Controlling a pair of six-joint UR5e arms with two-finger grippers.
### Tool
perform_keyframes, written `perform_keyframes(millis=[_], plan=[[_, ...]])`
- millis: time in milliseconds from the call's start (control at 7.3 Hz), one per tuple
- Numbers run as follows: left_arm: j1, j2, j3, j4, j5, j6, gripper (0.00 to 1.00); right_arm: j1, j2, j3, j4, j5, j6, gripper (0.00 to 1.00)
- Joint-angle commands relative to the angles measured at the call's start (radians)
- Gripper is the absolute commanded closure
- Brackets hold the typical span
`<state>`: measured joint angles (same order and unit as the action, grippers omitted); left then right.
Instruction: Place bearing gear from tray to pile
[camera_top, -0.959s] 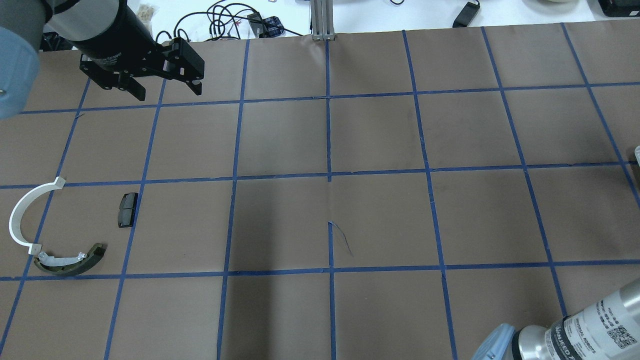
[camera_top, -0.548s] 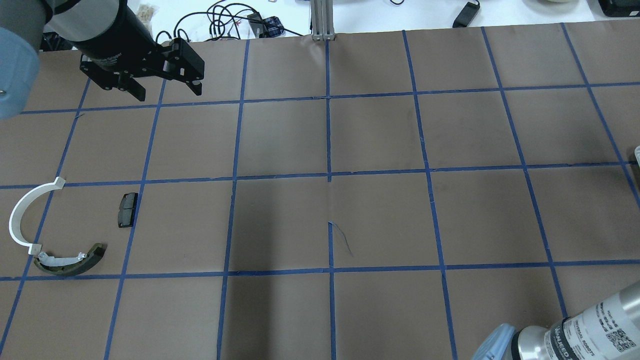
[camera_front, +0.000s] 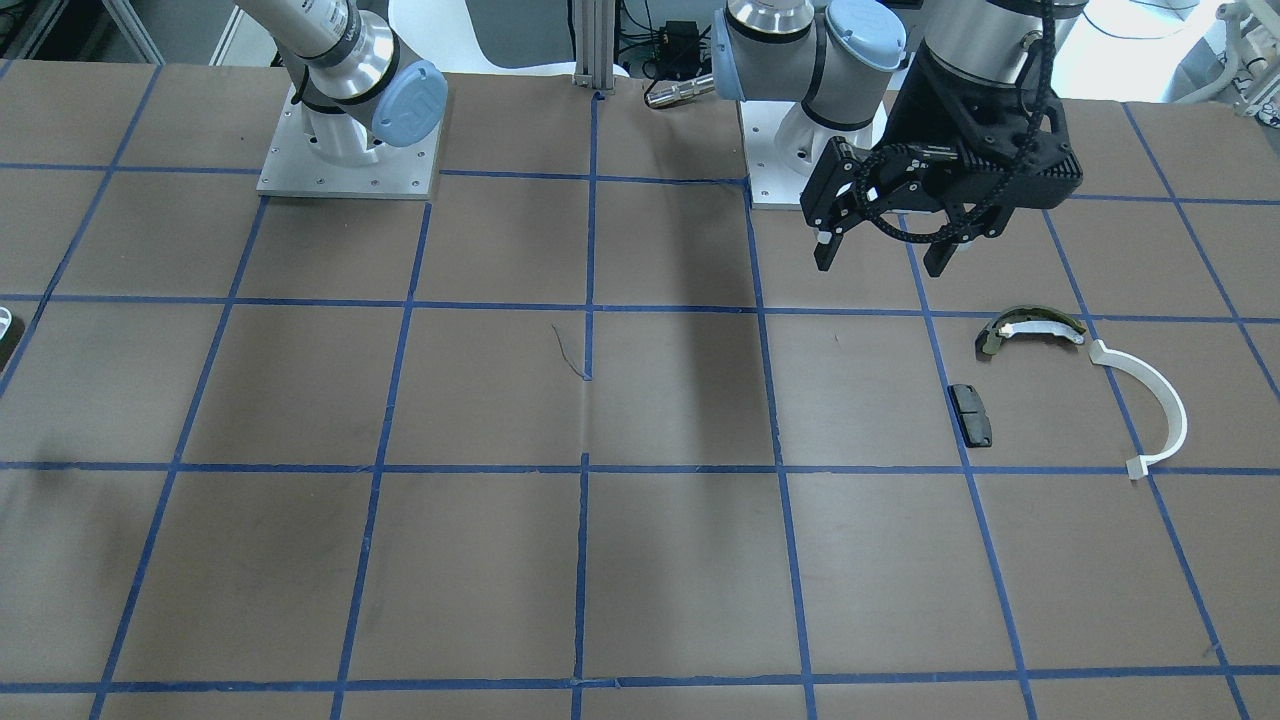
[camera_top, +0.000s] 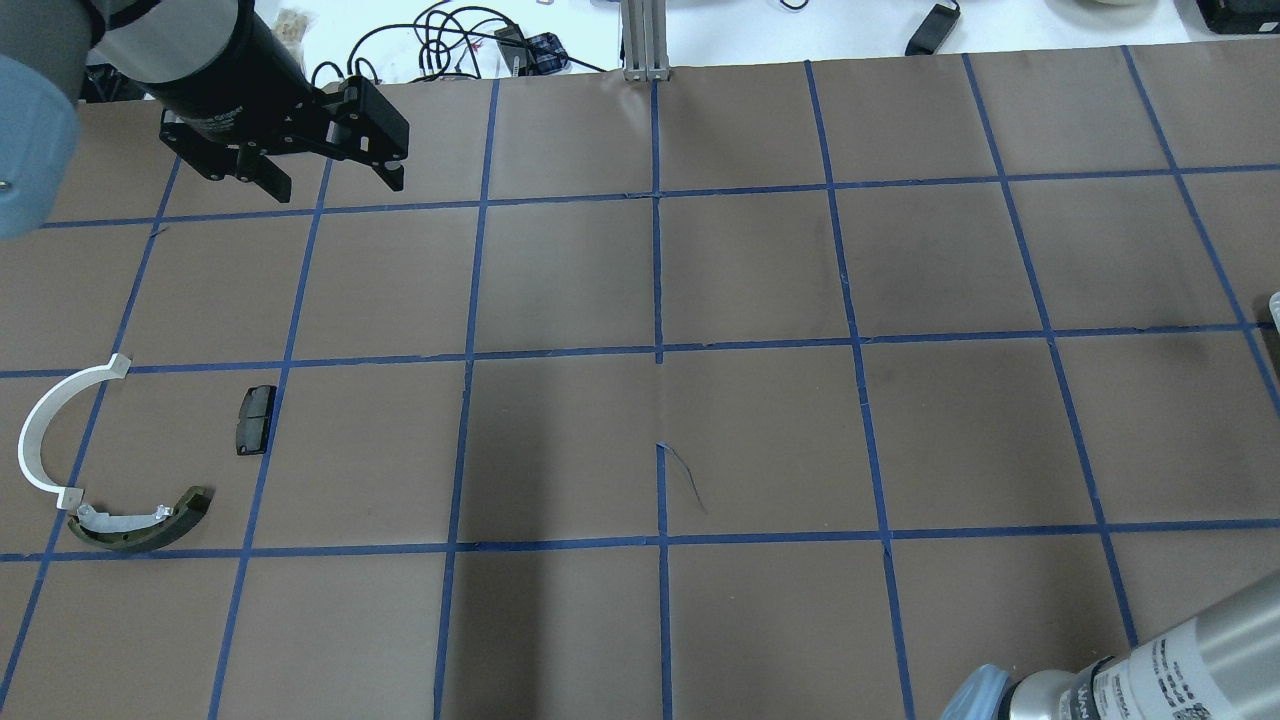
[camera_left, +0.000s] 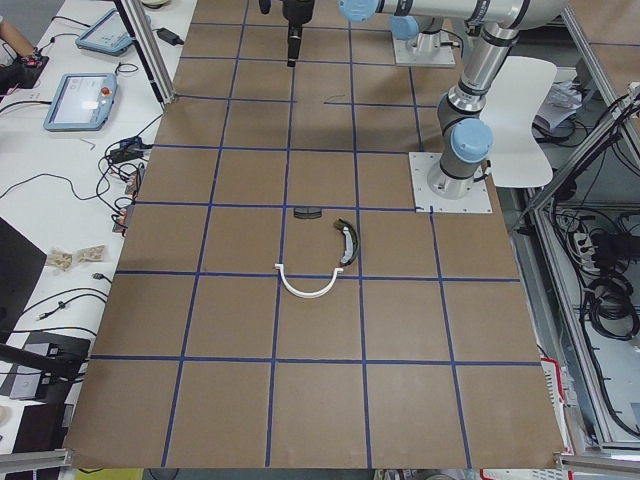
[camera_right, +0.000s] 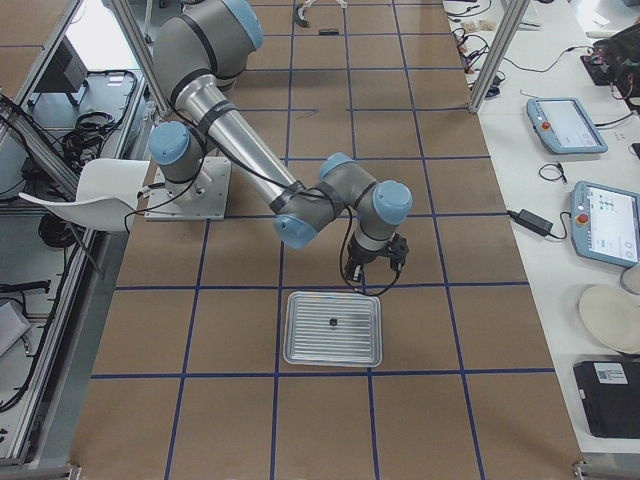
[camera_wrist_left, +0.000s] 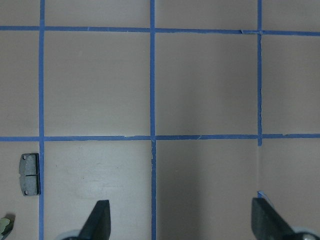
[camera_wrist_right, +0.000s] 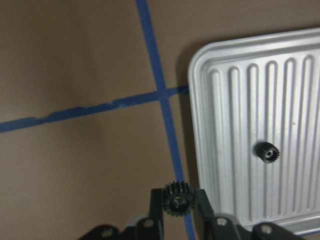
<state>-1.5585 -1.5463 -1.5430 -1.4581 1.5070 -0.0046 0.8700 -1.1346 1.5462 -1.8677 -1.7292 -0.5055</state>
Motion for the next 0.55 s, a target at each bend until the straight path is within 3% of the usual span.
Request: perform_keyframes(millis=[0,411], plan=[[0.000,0.000,0.001,-0.001,-0.001,0.000,0.00,0.166,-0.016,0.009,0.041,0.083,0.211,1.00],[-0.002,0.000,0.000,-0.001,0.001,0.000,0.00,0.535,-0.050,0.014,0.041,0.130,0.607,1.00]])
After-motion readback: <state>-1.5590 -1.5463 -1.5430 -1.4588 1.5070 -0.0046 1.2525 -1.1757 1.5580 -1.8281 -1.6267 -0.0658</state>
